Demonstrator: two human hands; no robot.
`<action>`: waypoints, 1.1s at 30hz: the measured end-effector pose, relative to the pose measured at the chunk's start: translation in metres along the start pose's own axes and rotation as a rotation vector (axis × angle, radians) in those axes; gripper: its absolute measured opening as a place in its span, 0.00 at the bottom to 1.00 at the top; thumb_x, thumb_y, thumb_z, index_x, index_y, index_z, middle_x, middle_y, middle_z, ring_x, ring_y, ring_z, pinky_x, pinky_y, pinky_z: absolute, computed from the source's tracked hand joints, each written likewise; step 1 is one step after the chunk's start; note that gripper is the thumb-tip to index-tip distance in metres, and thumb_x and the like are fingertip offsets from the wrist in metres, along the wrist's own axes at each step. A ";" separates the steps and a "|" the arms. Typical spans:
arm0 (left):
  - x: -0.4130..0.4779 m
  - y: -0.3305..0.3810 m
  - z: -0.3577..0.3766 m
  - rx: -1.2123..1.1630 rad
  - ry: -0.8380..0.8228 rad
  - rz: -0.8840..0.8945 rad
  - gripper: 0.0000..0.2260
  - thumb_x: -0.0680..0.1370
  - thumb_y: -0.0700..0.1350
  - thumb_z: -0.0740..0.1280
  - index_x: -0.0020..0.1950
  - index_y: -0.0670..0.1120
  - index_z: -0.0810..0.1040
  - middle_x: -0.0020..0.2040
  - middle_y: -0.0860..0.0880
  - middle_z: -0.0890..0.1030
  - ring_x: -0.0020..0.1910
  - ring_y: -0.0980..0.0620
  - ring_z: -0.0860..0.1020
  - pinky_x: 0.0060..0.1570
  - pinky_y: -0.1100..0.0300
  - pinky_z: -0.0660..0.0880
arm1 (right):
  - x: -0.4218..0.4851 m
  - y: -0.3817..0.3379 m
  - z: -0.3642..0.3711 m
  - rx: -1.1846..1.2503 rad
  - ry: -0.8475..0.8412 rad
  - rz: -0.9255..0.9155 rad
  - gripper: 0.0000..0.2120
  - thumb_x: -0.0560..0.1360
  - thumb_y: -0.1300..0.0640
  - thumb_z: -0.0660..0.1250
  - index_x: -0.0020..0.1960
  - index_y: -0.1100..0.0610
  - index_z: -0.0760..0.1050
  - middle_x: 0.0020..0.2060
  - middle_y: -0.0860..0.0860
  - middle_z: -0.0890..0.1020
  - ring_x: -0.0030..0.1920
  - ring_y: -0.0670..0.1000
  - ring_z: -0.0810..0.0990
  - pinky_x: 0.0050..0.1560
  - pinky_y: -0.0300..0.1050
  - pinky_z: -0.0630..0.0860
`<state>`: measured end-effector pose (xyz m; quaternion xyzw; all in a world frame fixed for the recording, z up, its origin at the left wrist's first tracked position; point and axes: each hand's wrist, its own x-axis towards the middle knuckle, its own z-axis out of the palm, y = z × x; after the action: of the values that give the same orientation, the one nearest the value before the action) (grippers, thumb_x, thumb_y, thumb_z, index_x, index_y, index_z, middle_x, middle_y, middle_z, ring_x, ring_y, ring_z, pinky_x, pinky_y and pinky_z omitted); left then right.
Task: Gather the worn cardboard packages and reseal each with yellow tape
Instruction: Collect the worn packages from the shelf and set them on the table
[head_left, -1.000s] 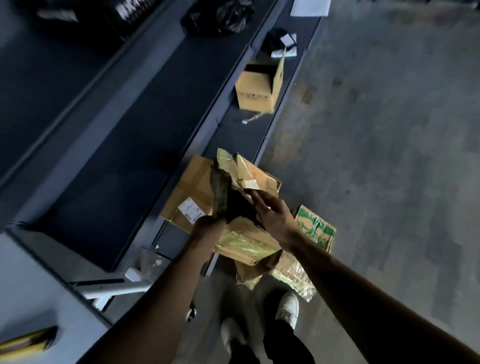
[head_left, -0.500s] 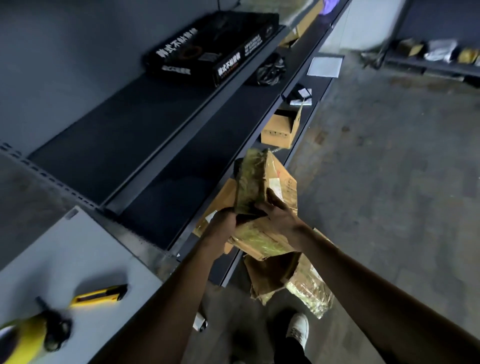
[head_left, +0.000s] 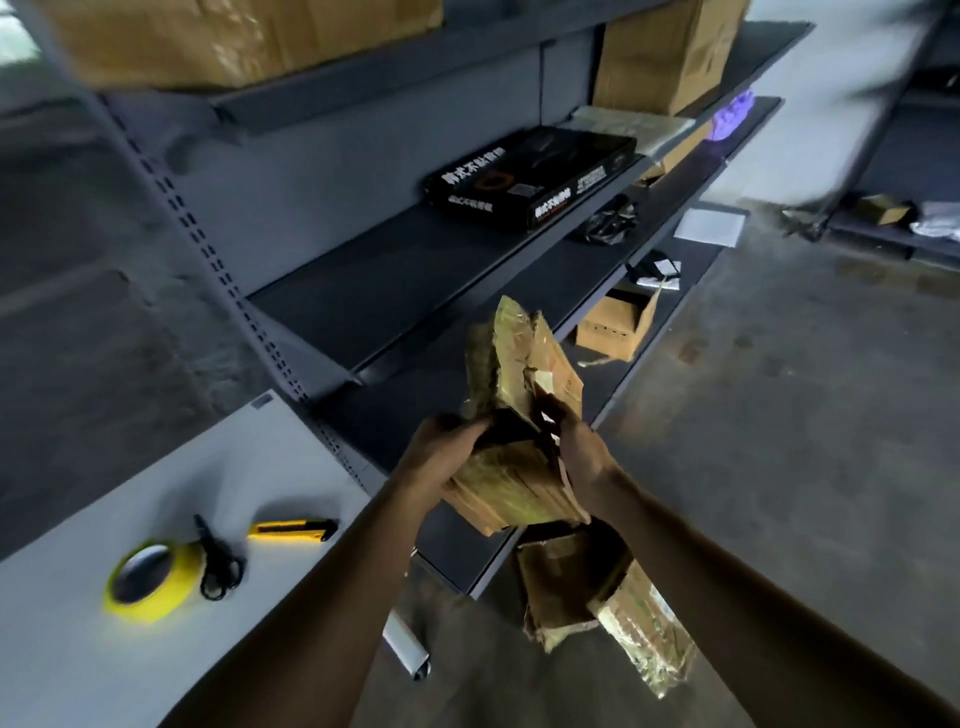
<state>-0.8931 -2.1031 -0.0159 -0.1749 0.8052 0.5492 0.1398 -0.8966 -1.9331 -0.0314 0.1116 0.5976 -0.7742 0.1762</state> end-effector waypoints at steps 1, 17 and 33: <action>-0.007 -0.003 -0.004 -0.013 0.030 0.016 0.12 0.77 0.55 0.70 0.40 0.48 0.78 0.35 0.50 0.79 0.33 0.57 0.77 0.31 0.65 0.73 | -0.006 -0.005 0.007 -0.010 -0.027 -0.003 0.18 0.85 0.50 0.54 0.70 0.55 0.70 0.54 0.49 0.79 0.52 0.48 0.79 0.38 0.30 0.75; -0.150 -0.086 -0.111 -0.188 0.657 -0.177 0.25 0.74 0.49 0.73 0.21 0.46 0.65 0.21 0.53 0.62 0.24 0.54 0.61 0.28 0.61 0.55 | -0.040 0.049 0.109 -0.318 -0.386 -0.094 0.11 0.84 0.63 0.56 0.51 0.59 0.77 0.41 0.51 0.80 0.41 0.51 0.77 0.35 0.37 0.76; -0.228 -0.195 -0.300 -0.306 0.904 -0.279 0.18 0.70 0.55 0.76 0.40 0.39 0.80 0.32 0.45 0.69 0.30 0.49 0.66 0.29 0.59 0.58 | -0.101 0.121 0.320 -0.566 -0.614 -0.267 0.10 0.80 0.63 0.62 0.49 0.51 0.79 0.46 0.53 0.84 0.47 0.54 0.82 0.48 0.48 0.76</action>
<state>-0.6125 -2.4197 0.0238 -0.5200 0.6643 0.5064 -0.1783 -0.7435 -2.2543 -0.0164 -0.2543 0.7154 -0.5932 0.2678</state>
